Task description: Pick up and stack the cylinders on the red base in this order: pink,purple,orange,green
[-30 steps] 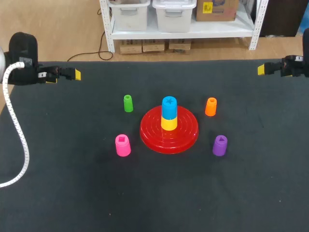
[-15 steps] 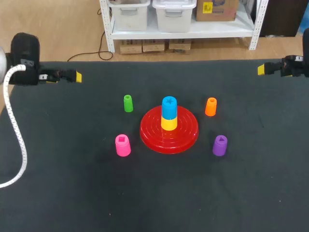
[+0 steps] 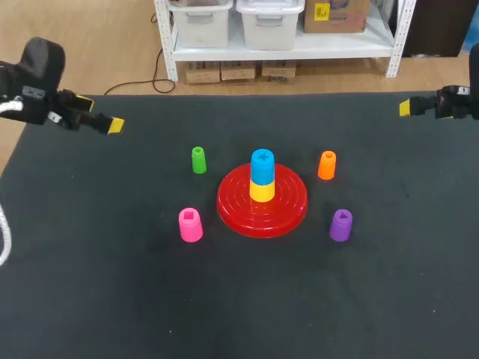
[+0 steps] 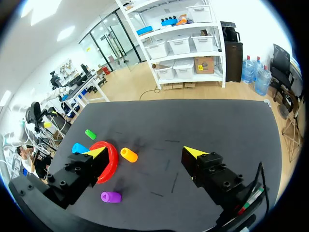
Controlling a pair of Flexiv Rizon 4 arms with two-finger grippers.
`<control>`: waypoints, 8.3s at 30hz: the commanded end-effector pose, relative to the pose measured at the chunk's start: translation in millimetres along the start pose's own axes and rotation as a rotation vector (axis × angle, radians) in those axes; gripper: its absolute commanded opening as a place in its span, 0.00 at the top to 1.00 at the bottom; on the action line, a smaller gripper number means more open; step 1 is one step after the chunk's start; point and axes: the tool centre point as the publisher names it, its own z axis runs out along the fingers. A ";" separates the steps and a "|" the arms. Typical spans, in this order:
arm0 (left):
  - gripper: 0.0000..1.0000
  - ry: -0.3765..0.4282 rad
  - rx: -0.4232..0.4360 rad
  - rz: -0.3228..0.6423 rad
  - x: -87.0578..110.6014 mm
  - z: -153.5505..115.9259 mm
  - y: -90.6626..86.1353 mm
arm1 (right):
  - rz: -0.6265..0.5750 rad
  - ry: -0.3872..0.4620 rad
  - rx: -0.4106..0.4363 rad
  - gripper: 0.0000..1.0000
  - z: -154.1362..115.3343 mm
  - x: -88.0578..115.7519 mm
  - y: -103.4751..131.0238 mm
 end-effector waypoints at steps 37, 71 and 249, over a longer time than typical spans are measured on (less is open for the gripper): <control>0.00 0.012 0.191 0.645 39.6 -12.1 0.1 | 0.001 0.001 0.005 0.00 -0.4 -0.4 0.9; 0.00 -0.003 0.350 0.674 33.5 -8.8 -0.9 | 0.001 0.001 0.005 0.00 -0.4 -0.4 0.9; 0.00 -0.003 0.350 0.674 33.5 -8.8 -0.9 | -1.503 0.882 -0.321 1.00 200.0 146.2 323.0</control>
